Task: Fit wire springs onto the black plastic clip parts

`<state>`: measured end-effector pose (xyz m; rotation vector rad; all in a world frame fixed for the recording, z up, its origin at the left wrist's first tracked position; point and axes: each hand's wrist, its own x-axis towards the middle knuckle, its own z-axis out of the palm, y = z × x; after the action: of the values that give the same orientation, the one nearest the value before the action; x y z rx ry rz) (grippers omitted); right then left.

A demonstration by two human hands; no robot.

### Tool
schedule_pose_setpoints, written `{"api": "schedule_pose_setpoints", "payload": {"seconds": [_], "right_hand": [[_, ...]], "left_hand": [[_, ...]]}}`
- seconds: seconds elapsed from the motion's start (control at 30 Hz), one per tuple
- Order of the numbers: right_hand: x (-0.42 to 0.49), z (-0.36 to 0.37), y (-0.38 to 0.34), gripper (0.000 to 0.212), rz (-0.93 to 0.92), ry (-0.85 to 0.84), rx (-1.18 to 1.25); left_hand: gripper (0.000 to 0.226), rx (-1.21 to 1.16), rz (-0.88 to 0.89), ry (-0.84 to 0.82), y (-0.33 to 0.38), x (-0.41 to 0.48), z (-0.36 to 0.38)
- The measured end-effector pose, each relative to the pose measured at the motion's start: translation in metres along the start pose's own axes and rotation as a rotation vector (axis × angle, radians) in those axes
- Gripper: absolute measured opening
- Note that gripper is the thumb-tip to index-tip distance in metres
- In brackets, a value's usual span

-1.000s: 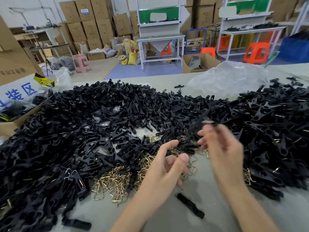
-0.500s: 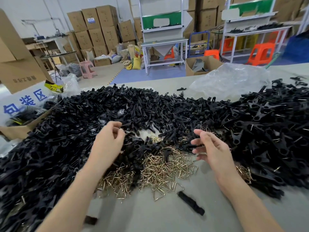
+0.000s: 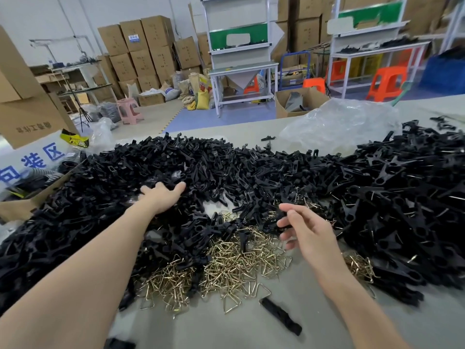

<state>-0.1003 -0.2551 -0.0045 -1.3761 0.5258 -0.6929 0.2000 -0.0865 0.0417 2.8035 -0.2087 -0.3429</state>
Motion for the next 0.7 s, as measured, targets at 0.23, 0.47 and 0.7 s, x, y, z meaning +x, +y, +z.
{"api": "schedule_pose_setpoints", "payload": {"seconds": [0.23, 0.47, 0.7], "right_hand": [[0.009, -0.002, 0.004, 0.024, 0.005, 0.072, 0.075], [0.011, -0.003, 0.007, 0.029, -0.009, 0.049, -0.014], [0.002, -0.002, 0.006, 0.028, -0.042, 0.006, -0.133]], "left_hand": [[0.117, -0.113, 0.194, 0.000, 0.059, -0.001, 0.022], [0.104, 0.044, 0.484, -0.029, 0.088, -0.021, 0.036], [0.105, 0.136, 0.560, -0.169, 0.103, -0.032, 0.047]]}}
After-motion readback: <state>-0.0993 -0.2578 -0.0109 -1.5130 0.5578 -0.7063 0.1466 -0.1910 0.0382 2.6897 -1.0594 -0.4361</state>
